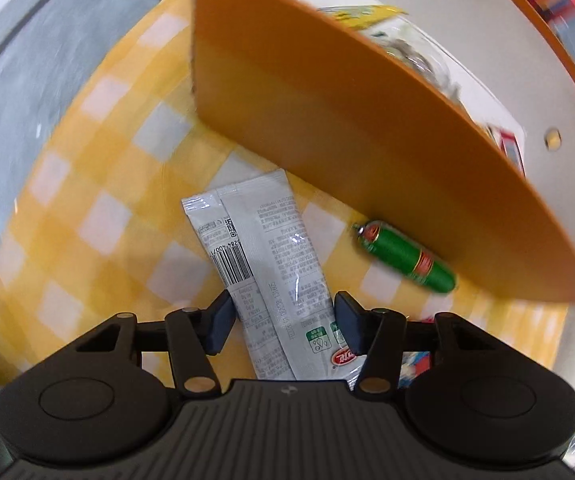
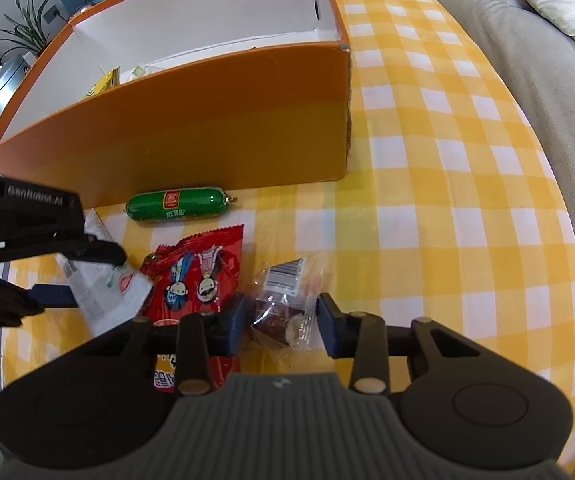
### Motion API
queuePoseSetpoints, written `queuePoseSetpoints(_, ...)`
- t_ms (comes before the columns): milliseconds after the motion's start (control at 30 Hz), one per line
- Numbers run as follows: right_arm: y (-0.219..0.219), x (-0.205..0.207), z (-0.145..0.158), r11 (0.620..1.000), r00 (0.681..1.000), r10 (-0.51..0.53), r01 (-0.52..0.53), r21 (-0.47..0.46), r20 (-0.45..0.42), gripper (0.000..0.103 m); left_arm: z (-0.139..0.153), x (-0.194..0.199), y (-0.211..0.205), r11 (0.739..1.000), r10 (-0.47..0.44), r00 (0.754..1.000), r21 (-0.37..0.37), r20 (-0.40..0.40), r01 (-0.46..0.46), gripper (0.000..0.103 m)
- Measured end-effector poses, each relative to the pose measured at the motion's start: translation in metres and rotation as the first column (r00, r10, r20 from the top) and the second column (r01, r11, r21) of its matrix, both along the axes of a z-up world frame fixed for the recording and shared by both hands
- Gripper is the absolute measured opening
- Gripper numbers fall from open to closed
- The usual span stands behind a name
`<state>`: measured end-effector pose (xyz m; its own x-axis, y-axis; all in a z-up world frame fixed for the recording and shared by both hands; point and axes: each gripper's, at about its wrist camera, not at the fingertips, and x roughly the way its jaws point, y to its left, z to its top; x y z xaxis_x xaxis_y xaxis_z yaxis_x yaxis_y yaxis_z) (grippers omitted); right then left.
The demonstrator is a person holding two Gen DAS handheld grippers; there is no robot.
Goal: Organize snacks
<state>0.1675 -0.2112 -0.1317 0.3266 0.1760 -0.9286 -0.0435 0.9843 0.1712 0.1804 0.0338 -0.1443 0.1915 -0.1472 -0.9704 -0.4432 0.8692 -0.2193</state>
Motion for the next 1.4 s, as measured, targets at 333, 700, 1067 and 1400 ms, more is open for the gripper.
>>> queuePoseSetpoints(333, -0.009, -0.011, 0.019, 0.999, 1.0, -0.007, 0.006, 0.037, 0.03, 0.034, 0.047, -0.034, -0.001, 0.967, -0.252, 0.955, 0.075, 0.156, 0.243, 0.056)
queuePoseSetpoints(700, -0.017, -0.025, 0.046, 0.996, 0.996, -0.004, -0.004, 0.093, 0.085, 0.034, 0.075, -0.061, -0.001, 0.941, -0.337, 0.914, 0.063, 0.228, 0.331, 0.019)
queuePoseSetpoints(1067, -0.01, -0.03, 0.022, 0.992, 1.0, -0.001, 0.001, 0.124, 0.005, 0.035, 0.042, -0.06, -0.036, 0.84, -0.528, 0.837, 0.238, 0.146, 0.488, 0.077)
queuePoseSetpoints(1400, -0.014, -0.024, 0.017, 0.992, 0.999, -0.037, 0.038, 0.124, -0.008, 0.036, 0.01, -0.056, -0.055, 0.797, -0.582, 0.808, 0.258, 0.09, 0.546, 0.088)
